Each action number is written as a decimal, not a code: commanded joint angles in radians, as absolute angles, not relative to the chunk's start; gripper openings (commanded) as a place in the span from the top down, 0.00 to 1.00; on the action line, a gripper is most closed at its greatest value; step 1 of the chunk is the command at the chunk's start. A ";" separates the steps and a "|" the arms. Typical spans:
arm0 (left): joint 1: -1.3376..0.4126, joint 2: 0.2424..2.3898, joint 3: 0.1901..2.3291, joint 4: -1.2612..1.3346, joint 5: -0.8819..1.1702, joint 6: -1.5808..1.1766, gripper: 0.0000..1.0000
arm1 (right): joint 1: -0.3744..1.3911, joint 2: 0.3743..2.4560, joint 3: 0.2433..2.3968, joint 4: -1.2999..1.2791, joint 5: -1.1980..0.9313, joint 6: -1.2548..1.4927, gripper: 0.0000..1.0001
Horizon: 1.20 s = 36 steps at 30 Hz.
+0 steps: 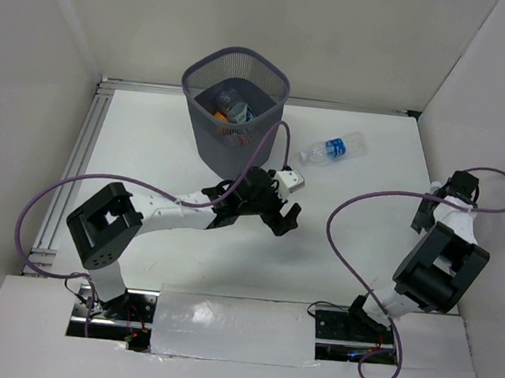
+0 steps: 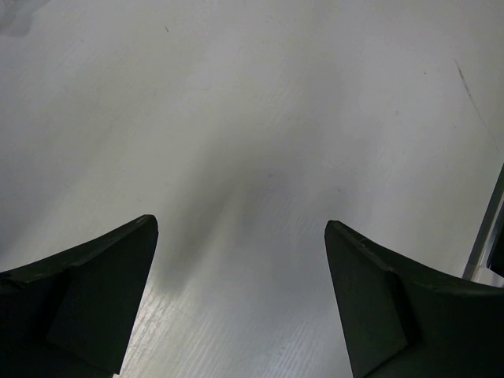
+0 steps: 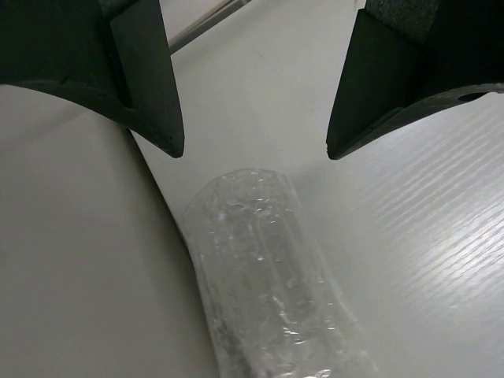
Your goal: Put the plastic bottles in the bin
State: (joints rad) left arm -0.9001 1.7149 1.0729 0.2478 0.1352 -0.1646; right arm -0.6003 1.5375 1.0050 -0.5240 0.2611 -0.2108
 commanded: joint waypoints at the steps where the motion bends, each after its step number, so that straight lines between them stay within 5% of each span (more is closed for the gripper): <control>1: -0.905 1.668 1.059 0.308 0.140 -0.186 0.00 | -0.609 1.454 1.038 -0.526 0.157 -0.244 0.20; 15: -0.925 1.634 1.005 0.354 0.109 -0.206 0.00 | -0.621 1.646 1.532 -0.723 -0.127 -0.477 0.20; 30: -0.925 1.626 0.997 0.328 0.089 -0.196 0.00 | -0.732 1.831 1.569 -0.687 -0.299 -0.627 0.00; 36: -0.925 1.617 0.988 0.328 0.071 -0.196 0.00 | -0.741 1.819 1.565 -0.758 -0.394 -0.675 0.00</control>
